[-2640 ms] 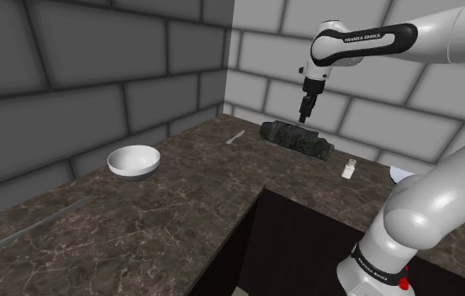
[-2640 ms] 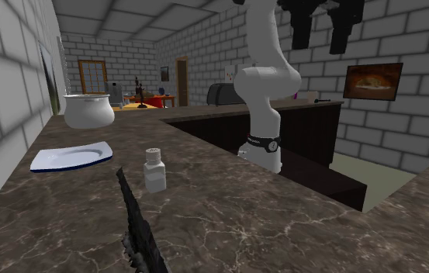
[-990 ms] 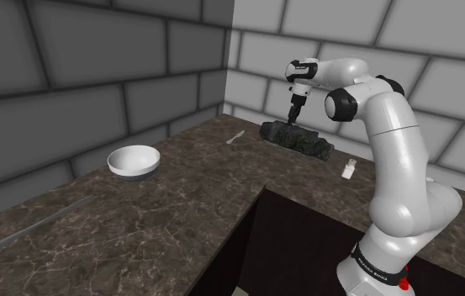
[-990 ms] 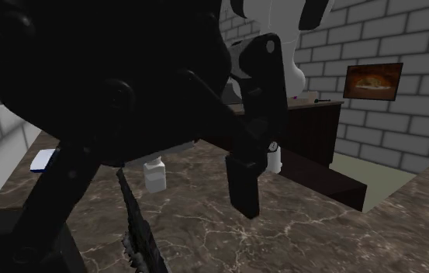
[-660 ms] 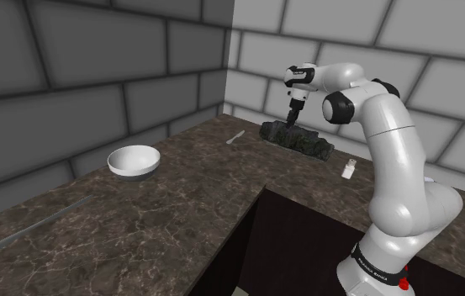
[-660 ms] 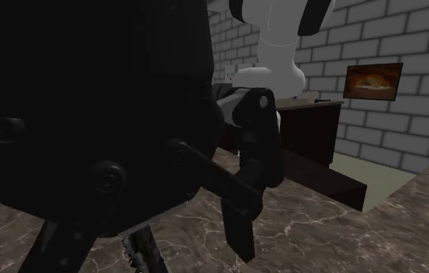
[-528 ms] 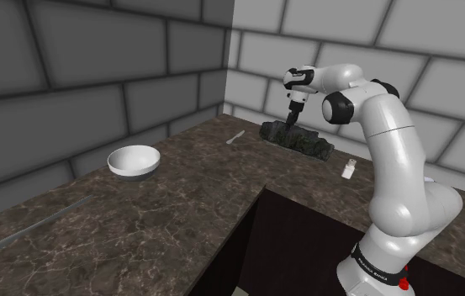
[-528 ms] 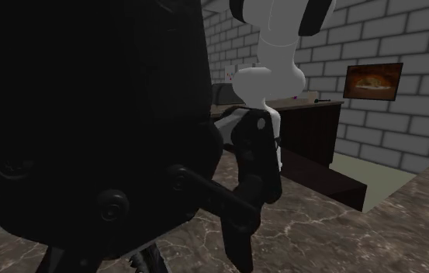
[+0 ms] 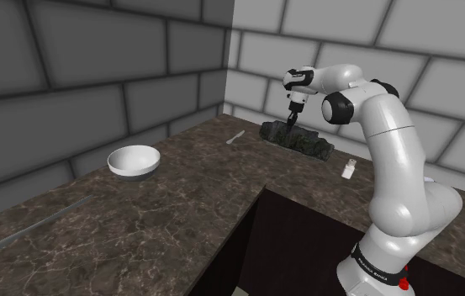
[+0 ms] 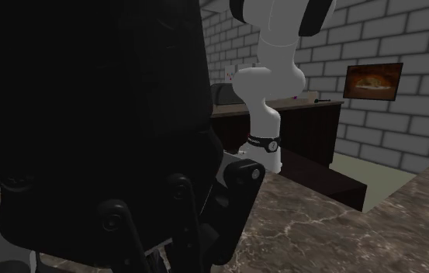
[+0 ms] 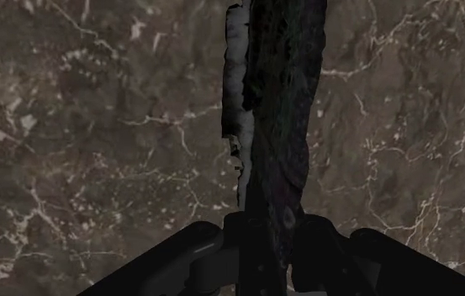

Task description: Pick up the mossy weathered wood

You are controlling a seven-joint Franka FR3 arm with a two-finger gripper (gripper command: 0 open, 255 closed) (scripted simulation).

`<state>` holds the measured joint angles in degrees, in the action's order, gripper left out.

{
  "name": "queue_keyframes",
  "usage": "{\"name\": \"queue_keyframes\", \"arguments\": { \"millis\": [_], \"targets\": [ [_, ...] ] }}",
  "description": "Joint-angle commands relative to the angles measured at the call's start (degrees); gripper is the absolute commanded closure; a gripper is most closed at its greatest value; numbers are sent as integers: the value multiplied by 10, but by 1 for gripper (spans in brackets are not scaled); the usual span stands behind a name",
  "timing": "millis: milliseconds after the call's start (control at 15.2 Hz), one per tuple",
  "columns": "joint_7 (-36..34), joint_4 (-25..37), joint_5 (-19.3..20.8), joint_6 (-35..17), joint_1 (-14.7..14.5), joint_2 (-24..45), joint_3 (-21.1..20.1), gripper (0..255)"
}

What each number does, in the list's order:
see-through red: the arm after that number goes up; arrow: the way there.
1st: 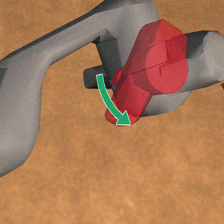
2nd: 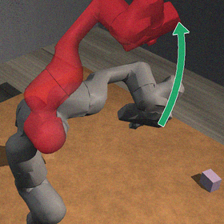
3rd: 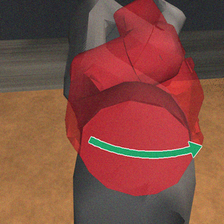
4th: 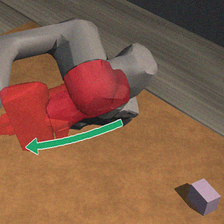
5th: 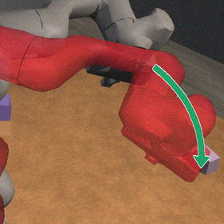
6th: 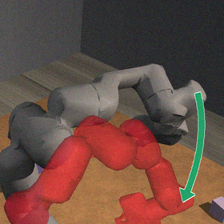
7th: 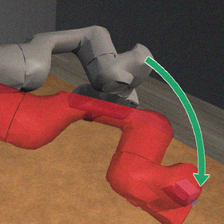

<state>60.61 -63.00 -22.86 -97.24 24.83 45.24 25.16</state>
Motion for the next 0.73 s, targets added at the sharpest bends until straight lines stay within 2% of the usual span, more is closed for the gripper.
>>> {"name": "queue_keyframes", "arguments": {
  "millis": [0,132,660],
  "targets": [
    [0,0,0,0,0,0,0,255],
    [0,0,0,0,0,0,0,255],
    [-11,56,4,57,10,-4,1,255]
  ]
}}
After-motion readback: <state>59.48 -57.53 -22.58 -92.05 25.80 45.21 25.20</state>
